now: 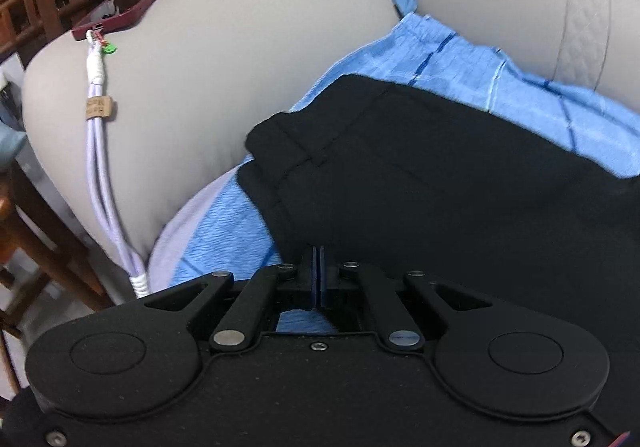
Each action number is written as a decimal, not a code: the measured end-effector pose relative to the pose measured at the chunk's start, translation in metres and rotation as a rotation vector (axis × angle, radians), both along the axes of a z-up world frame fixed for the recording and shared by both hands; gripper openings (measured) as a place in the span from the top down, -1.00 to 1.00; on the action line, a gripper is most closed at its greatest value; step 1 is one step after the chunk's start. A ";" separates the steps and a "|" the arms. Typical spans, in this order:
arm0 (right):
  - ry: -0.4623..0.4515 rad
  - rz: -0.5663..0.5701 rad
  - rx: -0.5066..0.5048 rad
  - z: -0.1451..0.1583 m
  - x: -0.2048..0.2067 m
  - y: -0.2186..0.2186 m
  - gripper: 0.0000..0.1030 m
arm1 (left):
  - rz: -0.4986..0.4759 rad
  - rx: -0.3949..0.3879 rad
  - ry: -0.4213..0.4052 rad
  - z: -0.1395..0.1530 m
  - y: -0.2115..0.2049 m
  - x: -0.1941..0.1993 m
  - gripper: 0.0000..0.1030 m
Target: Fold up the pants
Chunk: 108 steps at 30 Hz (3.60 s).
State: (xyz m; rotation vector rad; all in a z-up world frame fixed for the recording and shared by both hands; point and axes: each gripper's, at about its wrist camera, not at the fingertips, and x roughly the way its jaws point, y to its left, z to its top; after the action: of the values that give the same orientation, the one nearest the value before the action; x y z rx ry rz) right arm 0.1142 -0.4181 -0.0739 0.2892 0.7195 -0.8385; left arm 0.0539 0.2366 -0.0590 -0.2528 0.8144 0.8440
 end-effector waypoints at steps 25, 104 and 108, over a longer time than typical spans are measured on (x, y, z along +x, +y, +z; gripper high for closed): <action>-0.245 0.600 -0.126 0.058 0.007 0.162 -0.87 | 0.021 -0.229 -0.376 0.012 0.076 -0.033 0.04; -0.463 -0.042 0.125 -0.053 -0.081 -0.023 -0.91 | -0.165 0.015 -0.247 -0.029 -0.029 0.051 -0.27; -0.447 -0.080 0.198 -0.066 -0.073 -0.034 -0.95 | -0.174 0.075 -0.229 -0.036 -0.034 0.053 -0.39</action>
State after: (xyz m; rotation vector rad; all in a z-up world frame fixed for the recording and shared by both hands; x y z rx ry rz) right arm 0.0408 -0.4520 -0.1402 0.6640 0.3722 -0.7435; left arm 0.1066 0.2023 -0.0952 -0.2045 0.5798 0.6665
